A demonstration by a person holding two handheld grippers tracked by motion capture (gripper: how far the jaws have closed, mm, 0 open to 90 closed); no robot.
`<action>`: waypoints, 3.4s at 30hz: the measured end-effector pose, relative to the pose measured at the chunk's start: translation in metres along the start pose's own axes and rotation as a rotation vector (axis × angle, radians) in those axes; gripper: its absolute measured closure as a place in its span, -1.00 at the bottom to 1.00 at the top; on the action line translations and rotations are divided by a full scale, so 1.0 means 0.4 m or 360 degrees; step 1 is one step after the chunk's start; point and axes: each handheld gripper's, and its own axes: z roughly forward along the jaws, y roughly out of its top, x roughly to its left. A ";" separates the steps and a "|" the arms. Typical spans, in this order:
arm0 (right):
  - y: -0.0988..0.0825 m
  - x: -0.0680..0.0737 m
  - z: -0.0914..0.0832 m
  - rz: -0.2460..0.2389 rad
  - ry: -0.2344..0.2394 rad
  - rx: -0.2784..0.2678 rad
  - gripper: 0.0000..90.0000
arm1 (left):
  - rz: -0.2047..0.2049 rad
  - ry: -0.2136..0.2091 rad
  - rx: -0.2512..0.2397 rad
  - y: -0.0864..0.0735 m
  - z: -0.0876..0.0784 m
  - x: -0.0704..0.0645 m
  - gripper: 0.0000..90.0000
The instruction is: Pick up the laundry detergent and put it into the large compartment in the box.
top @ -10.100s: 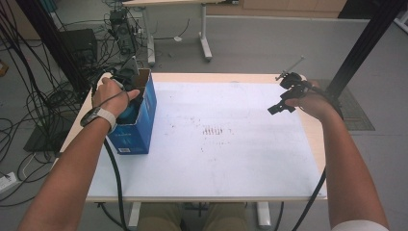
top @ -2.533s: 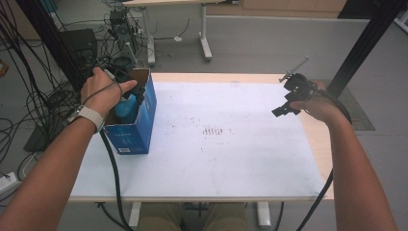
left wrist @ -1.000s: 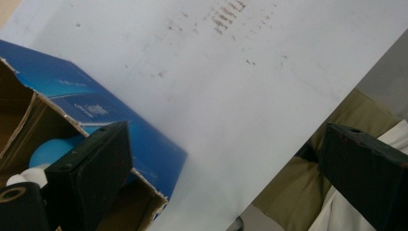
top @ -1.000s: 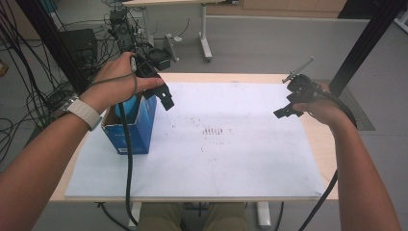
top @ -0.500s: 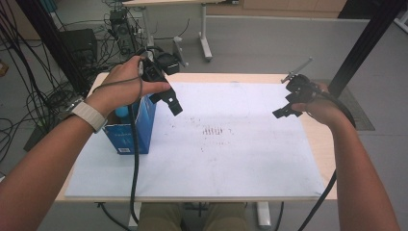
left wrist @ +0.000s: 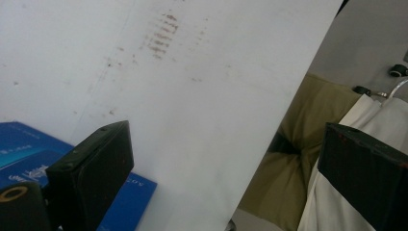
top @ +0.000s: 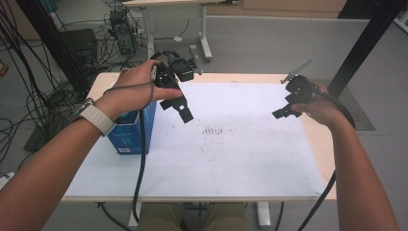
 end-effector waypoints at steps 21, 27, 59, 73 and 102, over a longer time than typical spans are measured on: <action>-0.004 -0.006 0.010 0.0016 0.0009 0.0002 -0.70 | 0.0292 -0.0089 -0.0022 0.043 0.046 -0.052 -0.87; -0.005 -0.008 0.012 0.0018 0.0012 -0.0002 -0.70 | 0.0364 -0.0108 0.0007 0.071 0.066 -0.068 -0.87; 0.013 -0.006 0.030 0.0011 0.0021 0.0003 -0.70 | 0.0490 -0.0101 0.0047 0.096 0.116 -0.105 -0.87; 0.009 -0.009 0.032 0.0018 0.0023 0.0002 -0.71 | 0.0491 -0.0100 0.0056 0.102 0.120 -0.111 -0.87; -0.008 -0.015 0.032 0.0036 0.0024 -0.0011 -0.71 | 0.0475 -0.0106 0.0061 0.105 0.128 -0.102 -0.86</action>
